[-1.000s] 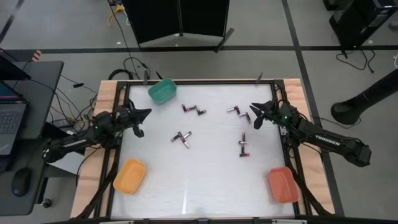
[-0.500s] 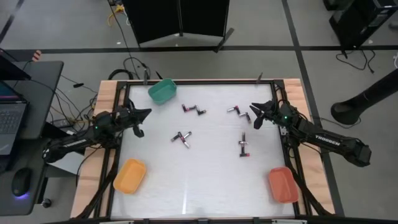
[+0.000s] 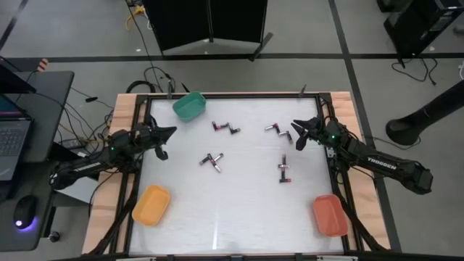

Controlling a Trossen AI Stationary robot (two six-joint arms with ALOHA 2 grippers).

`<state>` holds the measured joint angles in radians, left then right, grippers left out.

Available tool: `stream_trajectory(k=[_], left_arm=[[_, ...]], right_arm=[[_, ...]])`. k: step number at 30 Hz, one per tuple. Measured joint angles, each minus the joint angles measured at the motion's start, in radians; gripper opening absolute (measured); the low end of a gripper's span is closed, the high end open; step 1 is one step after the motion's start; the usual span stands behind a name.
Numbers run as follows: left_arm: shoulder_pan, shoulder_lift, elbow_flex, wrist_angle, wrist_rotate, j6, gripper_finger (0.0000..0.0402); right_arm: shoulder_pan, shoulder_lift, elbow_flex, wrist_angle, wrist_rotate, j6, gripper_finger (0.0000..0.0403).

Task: Sort batteries

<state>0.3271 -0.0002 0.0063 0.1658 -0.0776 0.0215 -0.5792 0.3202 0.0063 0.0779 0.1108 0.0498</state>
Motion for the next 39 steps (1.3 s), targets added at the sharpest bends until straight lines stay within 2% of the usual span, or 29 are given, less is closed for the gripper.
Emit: stream_trajectory(k=[10, 16, 19, 22, 24, 26, 32, 39], left_arm=[[0.0, 0.0, 0.0, 0.0, 0.0, 0.0, 0.0015], [0.0, 0.0, 0.0, 0.0, 0.0, 0.0, 0.0015], [0.0, 0.0, 0.0, 0.0, 0.0, 0.0, 0.0015], [0.0, 0.0, 0.0, 0.0, 0.0, 0.0, 0.0015], [0.0, 0.0, 0.0, 0.0, 0.0, 0.0, 0.0015], [0.0, 0.0, 0.0, 0.0, 0.0, 0.0, 0.0015], [0.0, 0.0, 0.0, 0.0, 0.0, 0.0, 0.0015], [0.0, 0.0, 0.0, 0.0, 0.0, 0.0, 0.0015]], right_arm=[[0.0, 0.0, 0.0, 0.022, 0.0, 0.0, 0.0096], [0.002, 0.0, 0.0, 0.154, -0.008, 0.03, 0.0096], [0.002, 0.003, 0.0, 0.275, -0.012, 0.051, 0.0095], [0.006, 0.003, 0.015, 0.313, -0.126, 0.043, 0.0079], [0.02, 0.016, 0.048, 0.274, -0.182, 0.037, 0.0048], [0.038, 0.034, 0.09, 0.206, -0.179, 0.031, 0.0015], [0.13, 0.107, 0.277, -0.041, -0.155, 0.019, 0.0007], [0.302, 0.233, 0.551, -0.47, -0.052, 0.052, 0.0006]])
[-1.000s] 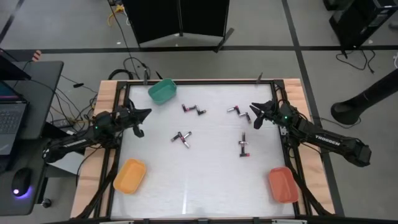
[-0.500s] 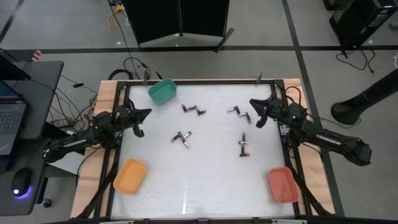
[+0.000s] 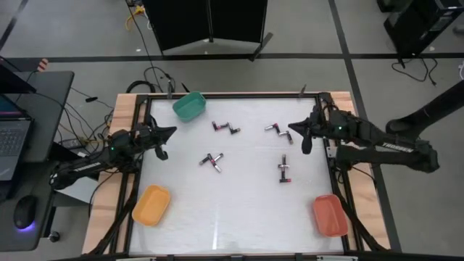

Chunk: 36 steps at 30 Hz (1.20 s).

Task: Sort batteries
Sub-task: Put the red battery into the orange bin

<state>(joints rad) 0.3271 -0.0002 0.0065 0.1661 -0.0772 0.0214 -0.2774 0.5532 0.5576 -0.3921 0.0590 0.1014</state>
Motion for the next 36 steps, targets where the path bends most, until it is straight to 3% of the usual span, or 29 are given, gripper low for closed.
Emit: stream_trajectory(k=[13, 19, 22, 27, 36], left_arm=[[0.0, 0.0, 0.0, 0.0, 0.0, 0.0, 0.0015], [0.0, 0.0, 0.0, 0.0, 0.0, 0.0, 0.0015], [0.0, 0.0, 0.0, 0.0, 0.0, 0.0, 0.0015], [0.0, 0.0, 0.0, 0.0, 0.0, 0.0, 0.0015], [0.0, 0.0, 0.0, 0.0, 0.0, 0.0, 0.0015]], right_arm=[[0.546, 0.408, 0.264, -0.344, 0.199, 0.408, 0.001], [0.737, 0.615, 0.408, -0.535, 0.25, 0.651, 0.0035], [0.788, 0.692, 0.427, -0.579, 0.237, 0.727, 0.0047], [0.833, 0.792, 0.428, -0.587, 0.135, 0.718, 0.0073], [0.79, 0.897, 0.411, -0.605, 0.047, 0.677, 0.0132]])
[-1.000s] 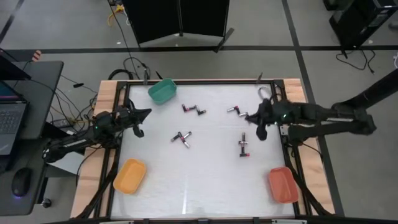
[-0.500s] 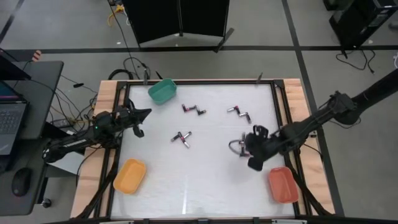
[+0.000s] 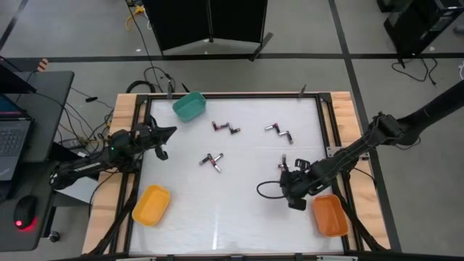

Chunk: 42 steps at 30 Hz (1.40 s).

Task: Sort batteries
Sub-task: Put the red battery into the orange bin

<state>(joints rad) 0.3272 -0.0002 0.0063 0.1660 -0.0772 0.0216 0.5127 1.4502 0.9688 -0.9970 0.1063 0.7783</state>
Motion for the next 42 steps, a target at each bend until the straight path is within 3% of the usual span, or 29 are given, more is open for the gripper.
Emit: stream_trajectory(k=[15, 35, 42], left_arm=[[0.0, 0.0, 0.0, 0.0, 0.0, 0.0, 0.0015], [0.0, 0.0, 0.0, 0.0, 0.0, 0.0, 0.0015], [0.0, 0.0, 0.0, 0.0, 0.0, 0.0, 0.0015]], right_arm=[[-0.145, 0.037, -0.104, 0.113, -0.054, -0.164, 0.0176], [-0.171, 0.038, -0.23, 0.252, -0.062, -0.187, 0.0171], [-0.171, 0.038, -0.23, 0.256, -0.061, -0.196, 0.0128]])
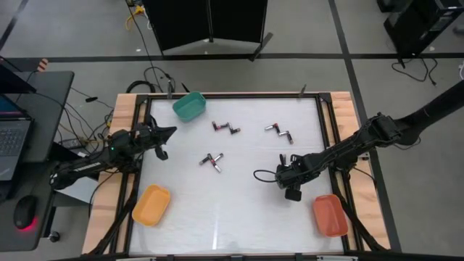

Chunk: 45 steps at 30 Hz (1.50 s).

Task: Sort batteries
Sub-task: Put the red battery into the orange bin

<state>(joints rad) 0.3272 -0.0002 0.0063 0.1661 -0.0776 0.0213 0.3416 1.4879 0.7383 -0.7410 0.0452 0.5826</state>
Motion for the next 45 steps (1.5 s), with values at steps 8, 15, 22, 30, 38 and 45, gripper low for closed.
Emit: stream_trajectory(k=[8, 15, 22, 30, 38, 45], left_arm=[[0.0, 0.0, 0.0, 0.0, 0.0, 0.0, 0.0015], [0.0, 0.0, 0.0, 0.0, 0.0, 0.0, 0.0015], [0.0, 0.0, 0.0, 0.0, 0.0, 0.0, 0.0015], [0.0, 0.0, 0.0, 0.0, 0.0, 0.0, 0.0015], [0.0, 0.0, 0.0, 0.0, 0.0, 0.0, 0.0015], [0.0, 0.0, 0.0, 0.0, 0.0, 0.0, 0.0015]], right_arm=[[0.0, -0.001, 0.0, 0.008, -0.004, -0.016, 0.0067], [0.003, -0.001, 0.0, 0.008, -0.032, -0.019, 0.0074], [0.039, -0.001, 0.001, 0.008, -0.077, -0.014, 0.007], [0.079, -0.001, 0.0, 0.008, -0.102, 0.079, 0.0097], [0.085, -0.001, 0.0, 0.02, -0.065, 0.122, 0.0143], [0.085, 0.0, -0.006, 0.04, -0.058, 0.122, 0.0129]])
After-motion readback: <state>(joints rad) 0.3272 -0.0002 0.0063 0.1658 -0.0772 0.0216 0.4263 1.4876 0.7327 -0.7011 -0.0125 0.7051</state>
